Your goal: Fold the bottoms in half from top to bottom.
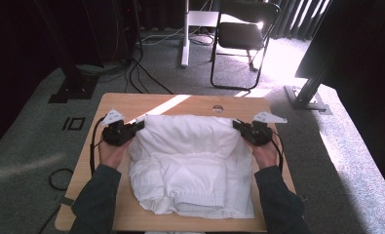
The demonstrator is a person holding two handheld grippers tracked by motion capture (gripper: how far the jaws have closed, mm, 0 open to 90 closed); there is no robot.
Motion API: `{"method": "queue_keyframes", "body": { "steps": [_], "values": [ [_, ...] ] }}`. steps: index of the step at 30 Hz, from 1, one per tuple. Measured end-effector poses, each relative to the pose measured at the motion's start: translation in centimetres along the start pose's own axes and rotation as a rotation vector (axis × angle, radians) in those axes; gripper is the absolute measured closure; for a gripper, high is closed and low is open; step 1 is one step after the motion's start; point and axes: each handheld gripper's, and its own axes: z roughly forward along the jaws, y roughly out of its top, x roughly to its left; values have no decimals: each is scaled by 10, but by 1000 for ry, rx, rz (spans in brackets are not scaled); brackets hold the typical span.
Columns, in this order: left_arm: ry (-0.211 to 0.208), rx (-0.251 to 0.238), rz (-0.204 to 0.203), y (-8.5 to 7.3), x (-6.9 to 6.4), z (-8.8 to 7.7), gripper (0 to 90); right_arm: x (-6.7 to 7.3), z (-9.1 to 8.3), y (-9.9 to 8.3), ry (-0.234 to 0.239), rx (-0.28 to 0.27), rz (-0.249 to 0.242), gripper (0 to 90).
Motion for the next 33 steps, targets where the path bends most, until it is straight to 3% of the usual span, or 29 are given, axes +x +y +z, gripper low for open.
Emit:
{"method": "queue_keyframes", "body": {
  "steps": [2, 7, 10, 11, 13, 15, 17, 18, 19, 23, 29, 33],
  "values": [
    [-22, 5, 11, -9, -9, -11, 852, 7, -12, -11, 8, 6, -14, 840],
    [-63, 63, 42, -42, -30, -25, 845, 21, -39, -52, 44, 40, 10, 838],
    [-75, 139, 52, -69, -42, -24, 843, 28, -45, -78, 49, 90, 26, 837],
    [-75, 139, 52, -69, -42, -24, 842, 28, -45, -78, 49, 90, 26, 837],
    [-86, 214, 37, -93, -46, -20, 842, 36, -45, -101, 59, 154, 32, 837],
    [-76, 265, 56, -105, -50, -16, 842, 41, -44, -114, 73, 194, 44, 836],
    [-77, 278, 56, -109, -51, -14, 843, 44, -42, -121, 78, 217, 45, 836],
    [-54, 317, 89, -114, -53, -9, 843, 46, -41, -124, 75, 238, 41, 835],
    [-51, 330, 86, -116, -53, -5, 843, 51, -35, -130, 67, 283, 21, 836],
    [-33, 363, 91, -122, -53, 10, 843, 57, -19, -137, 53, 358, -8, 836],
    [7, 334, 38, -119, -43, 22, 843, 47, -6, -137, 67, 346, 46, 831],
    [56, 341, 67, -113, -43, 33, 844, 42, 1, -136, 58, 329, 67, 831]
  ]
}}
